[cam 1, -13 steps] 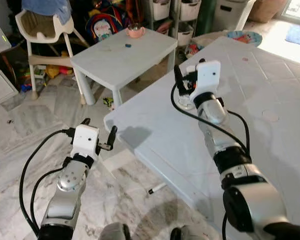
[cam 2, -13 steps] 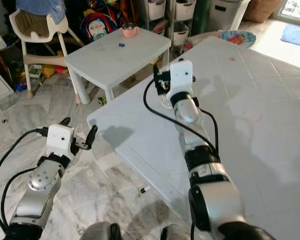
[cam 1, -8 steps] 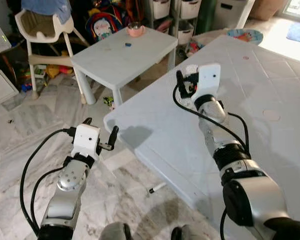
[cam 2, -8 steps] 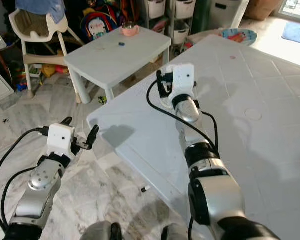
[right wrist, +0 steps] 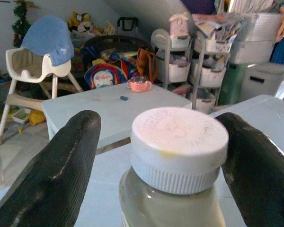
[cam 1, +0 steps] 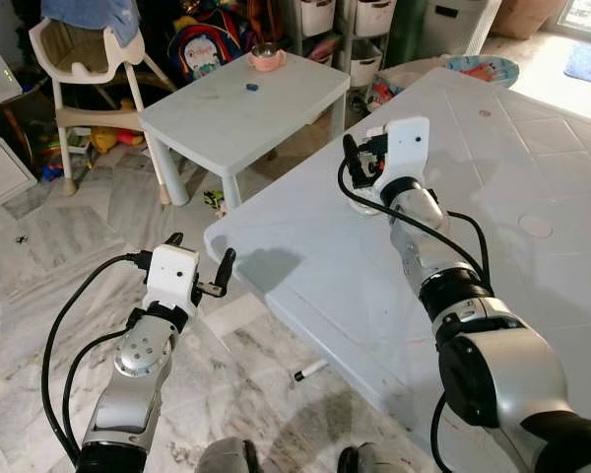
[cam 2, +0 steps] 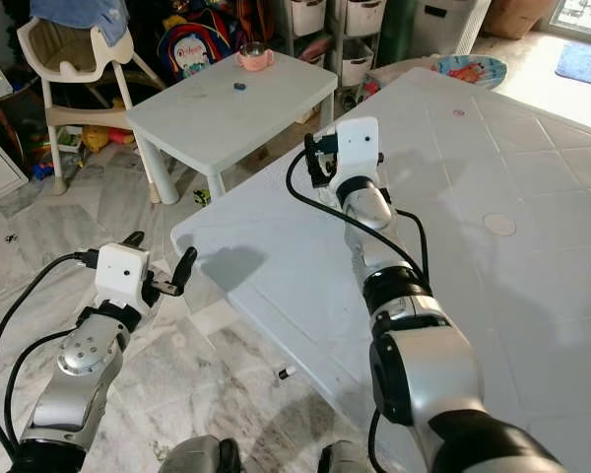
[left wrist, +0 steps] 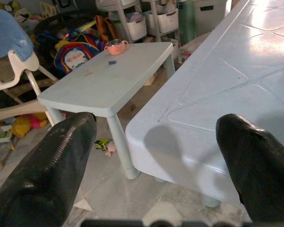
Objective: Restocking fridge
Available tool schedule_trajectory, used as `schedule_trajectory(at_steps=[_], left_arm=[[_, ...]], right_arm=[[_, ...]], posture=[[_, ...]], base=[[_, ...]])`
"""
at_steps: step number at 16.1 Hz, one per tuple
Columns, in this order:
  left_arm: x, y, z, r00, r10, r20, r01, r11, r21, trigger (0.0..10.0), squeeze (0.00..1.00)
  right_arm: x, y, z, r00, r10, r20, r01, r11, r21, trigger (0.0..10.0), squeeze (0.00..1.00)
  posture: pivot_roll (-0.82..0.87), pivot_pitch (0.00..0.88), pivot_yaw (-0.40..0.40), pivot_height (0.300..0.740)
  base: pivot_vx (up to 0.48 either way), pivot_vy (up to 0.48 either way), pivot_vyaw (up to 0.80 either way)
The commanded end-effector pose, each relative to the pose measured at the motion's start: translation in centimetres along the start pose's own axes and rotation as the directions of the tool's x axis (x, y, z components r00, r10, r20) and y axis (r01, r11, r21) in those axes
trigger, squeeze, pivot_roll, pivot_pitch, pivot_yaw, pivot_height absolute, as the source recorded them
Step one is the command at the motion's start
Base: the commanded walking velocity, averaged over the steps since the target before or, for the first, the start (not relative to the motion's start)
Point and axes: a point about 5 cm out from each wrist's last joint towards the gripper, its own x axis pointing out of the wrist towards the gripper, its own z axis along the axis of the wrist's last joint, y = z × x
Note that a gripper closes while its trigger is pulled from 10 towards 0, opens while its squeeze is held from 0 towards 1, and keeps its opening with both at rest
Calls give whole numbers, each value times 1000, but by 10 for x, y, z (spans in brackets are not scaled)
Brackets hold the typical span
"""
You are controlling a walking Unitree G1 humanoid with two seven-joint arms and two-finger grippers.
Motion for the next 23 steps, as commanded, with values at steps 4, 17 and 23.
schedule_trajectory(at_steps=[4, 17, 23], left_arm=[[2, -3, -2, 1000, -20, -12, 20, 1000, -1, 10000, 0], [6, 2, -9, 993, 98, -62, -98, 995, 13, 10000, 0], [8, -2, -12, 992, 97, -76, -99, 995, -18, 10000, 0]], right_arm=[[6, 1, 11, 1000, 16, 20, -16, 1000, -8, 0, 0], [-3, -12, 0, 998, 58, -1, -58, 995, -76, 0, 0], [-37, -25, -8, 988, 138, 66, -131, 985, -112, 10000, 0]], posture=[[28, 30, 61, 740], [3, 36, 48, 740], [-39, 0, 46, 740]], base=[[0, 0, 0], [0, 0, 0], [0, 0, 0]])
